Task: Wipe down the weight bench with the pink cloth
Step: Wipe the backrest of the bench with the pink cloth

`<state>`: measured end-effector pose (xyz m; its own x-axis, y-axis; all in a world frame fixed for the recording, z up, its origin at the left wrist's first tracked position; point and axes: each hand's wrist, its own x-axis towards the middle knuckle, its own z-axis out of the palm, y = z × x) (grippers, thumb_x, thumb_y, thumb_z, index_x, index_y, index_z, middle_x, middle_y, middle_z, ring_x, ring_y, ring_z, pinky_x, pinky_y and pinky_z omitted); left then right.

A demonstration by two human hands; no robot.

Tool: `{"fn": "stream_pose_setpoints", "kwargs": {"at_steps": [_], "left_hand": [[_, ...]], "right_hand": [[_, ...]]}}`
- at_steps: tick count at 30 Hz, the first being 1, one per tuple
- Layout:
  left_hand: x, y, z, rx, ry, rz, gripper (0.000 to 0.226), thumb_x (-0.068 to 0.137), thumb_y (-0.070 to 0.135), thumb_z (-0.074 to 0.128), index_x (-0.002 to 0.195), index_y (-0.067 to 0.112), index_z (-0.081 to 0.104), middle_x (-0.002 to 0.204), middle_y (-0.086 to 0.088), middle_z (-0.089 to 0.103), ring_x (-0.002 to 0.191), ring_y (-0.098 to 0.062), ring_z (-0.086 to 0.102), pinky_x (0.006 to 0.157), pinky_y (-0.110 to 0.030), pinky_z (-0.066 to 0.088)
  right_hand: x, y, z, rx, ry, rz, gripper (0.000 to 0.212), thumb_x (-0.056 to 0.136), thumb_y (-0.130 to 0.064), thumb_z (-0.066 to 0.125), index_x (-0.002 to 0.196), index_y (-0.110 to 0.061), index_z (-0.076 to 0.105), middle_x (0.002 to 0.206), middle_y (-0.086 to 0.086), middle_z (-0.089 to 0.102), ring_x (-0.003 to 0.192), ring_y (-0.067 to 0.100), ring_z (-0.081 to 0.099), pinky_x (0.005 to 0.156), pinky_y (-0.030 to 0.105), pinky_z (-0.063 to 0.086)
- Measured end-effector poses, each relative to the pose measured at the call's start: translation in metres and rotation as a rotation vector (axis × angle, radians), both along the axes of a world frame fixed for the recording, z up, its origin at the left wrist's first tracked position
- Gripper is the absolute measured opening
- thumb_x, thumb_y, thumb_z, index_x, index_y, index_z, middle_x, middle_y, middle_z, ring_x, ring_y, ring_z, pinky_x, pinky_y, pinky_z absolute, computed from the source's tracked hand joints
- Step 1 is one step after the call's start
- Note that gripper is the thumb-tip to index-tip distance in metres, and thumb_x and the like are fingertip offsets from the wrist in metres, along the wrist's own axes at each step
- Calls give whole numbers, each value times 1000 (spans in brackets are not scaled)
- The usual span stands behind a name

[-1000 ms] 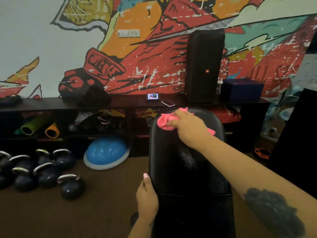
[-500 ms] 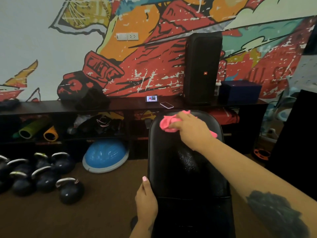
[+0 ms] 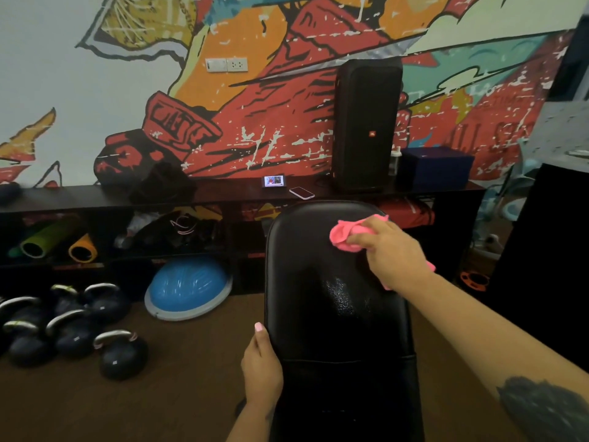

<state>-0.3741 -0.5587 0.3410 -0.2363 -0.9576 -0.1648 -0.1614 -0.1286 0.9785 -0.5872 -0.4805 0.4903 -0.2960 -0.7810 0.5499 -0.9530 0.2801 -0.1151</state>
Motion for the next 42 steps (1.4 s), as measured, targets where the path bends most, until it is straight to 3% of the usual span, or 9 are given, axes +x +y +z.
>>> {"fn": "stream_pose_setpoints", "kwargs": {"at_steps": [6, 10, 14, 17, 20, 27, 33, 37, 42], "left_hand": [[0, 4, 1, -46, -18, 24, 50, 97, 54, 20, 94, 22, 58, 97, 0, 62, 96, -18, 56, 87, -33, 42], [0, 4, 1, -46, -16, 30, 51, 97, 54, 20, 100, 20, 59, 99, -1, 60, 96, -18, 54, 86, -32, 40], [-1, 4, 0, -58, -25, 38, 58, 98, 53, 21, 110, 13, 61, 101, -2, 59, 97, -19, 52, 89, -34, 40], [-1, 2, -3, -49, -44, 44, 66, 96, 56, 20, 115, 8, 61, 109, -7, 62, 102, -23, 55, 96, -39, 43], [-1, 1, -5, -55, -48, 62, 67, 96, 57, 21, 117, 8, 62, 114, -12, 64, 103, -26, 56, 97, -42, 44], [-2, 2, -4, -39, -42, 65, 67, 96, 58, 21, 117, 8, 62, 117, -14, 62, 108, -30, 55, 98, -42, 42], [-1, 2, -5, -40, -50, 69, 68, 96, 58, 20, 116, 8, 62, 115, -14, 62, 106, -29, 55, 98, -42, 42], [-1, 2, -4, -35, -43, 56, 70, 96, 58, 21, 122, 6, 60, 120, -16, 61, 112, -31, 54, 100, -44, 41], [-1, 3, -3, -31, -35, 58, 70, 96, 57, 21, 126, 6, 58, 123, -16, 59, 115, -32, 53, 101, -44, 39]], "right_hand": [[-4, -20, 16, -40, -33, -50, 43, 85, -3, 49, 117, -26, 64, 113, 10, 51, 104, 31, 46, 69, 41, 48], [2, 1, -4, 57, 6, 92, 39, 82, -7, 49, 107, -29, 70, 115, 8, 56, 106, 30, 51, 69, 38, 47], [-21, 27, -12, -52, -39, -27, 44, 76, -21, 34, 93, -27, 73, 103, 5, 60, 97, 31, 56, 72, 41, 52], [-32, 16, 2, -81, -80, -151, 41, 80, -6, 45, 108, -24, 69, 112, 8, 55, 104, 31, 50, 76, 44, 49], [-19, 5, 4, -74, -91, -87, 47, 80, 0, 48, 116, -26, 66, 119, 9, 53, 108, 32, 48, 77, 45, 49], [-24, 50, -29, -25, -65, -8, 35, 75, -4, 56, 92, -29, 74, 108, 2, 61, 99, 28, 58, 70, 39, 52], [-23, 29, -17, -113, -107, -84, 43, 75, 0, 52, 106, -24, 70, 113, 7, 58, 100, 33, 53, 73, 45, 52], [-9, 50, -46, 24, -48, 6, 41, 75, -4, 53, 100, -30, 72, 113, 0, 59, 99, 26, 56, 68, 37, 53], [-22, 67, -49, -129, -130, -155, 38, 72, 2, 61, 94, -27, 74, 108, 1, 62, 92, 28, 58, 65, 36, 50]]}}
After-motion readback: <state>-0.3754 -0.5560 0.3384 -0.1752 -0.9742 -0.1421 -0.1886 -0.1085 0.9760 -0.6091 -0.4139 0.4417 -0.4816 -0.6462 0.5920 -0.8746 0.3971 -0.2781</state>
